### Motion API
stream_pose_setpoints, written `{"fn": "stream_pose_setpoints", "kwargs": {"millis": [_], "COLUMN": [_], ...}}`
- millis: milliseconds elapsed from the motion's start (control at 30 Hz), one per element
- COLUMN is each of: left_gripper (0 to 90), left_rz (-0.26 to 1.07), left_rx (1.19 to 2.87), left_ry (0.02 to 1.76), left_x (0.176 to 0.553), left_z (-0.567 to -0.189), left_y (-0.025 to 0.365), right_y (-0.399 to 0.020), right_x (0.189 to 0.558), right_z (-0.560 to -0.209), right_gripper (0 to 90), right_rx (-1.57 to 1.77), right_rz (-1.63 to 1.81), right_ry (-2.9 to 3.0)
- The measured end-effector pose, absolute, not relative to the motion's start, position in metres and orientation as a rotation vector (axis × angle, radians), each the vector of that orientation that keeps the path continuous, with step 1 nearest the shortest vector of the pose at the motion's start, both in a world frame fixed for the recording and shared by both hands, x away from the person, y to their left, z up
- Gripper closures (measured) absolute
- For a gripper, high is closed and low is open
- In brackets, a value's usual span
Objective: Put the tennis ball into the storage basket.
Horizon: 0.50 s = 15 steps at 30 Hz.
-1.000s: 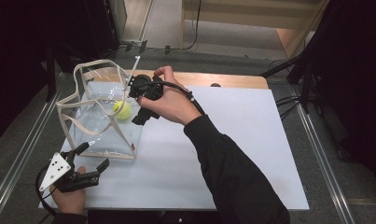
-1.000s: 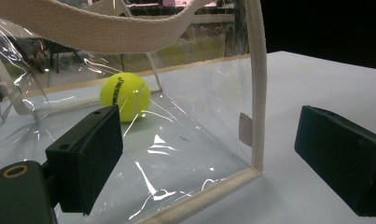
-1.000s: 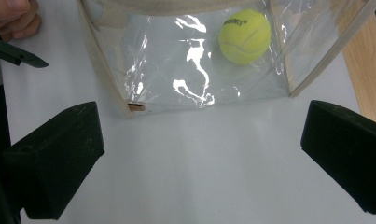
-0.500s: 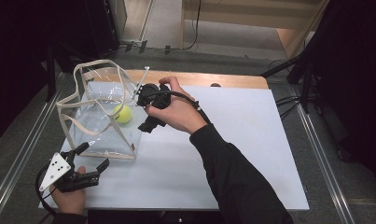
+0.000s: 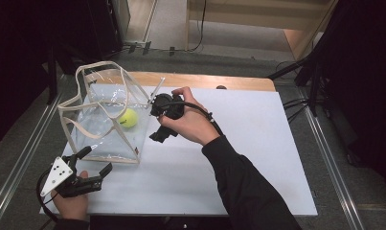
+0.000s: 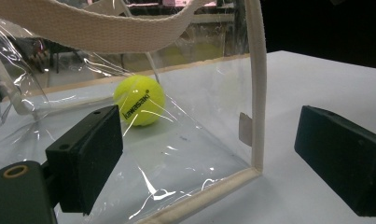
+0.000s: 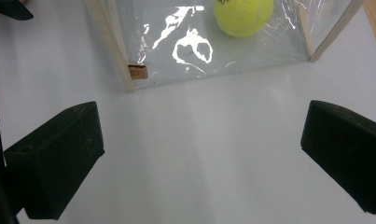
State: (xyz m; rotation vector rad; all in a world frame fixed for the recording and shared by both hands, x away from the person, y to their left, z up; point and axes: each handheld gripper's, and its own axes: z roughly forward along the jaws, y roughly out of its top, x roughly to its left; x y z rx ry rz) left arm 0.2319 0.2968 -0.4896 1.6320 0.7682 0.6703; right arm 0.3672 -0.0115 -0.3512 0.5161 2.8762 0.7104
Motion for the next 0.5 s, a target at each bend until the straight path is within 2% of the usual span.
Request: {"fn": "stream_pose_setpoints", "kwargs": {"millis": [500], "left_gripper": [8.3], "left_rz": [0.669], "left_rx": [1.637], "left_ry": [0.770], "left_x": [0.232], "left_z": [-0.490], "left_y": [0.296], "right_y": [-0.032], "right_x": [0.358], "right_z": [-0.369], "right_gripper": [0.0], "right_rx": [0.574], "right_rz": [0.762], "right_ry": [2.855]}}
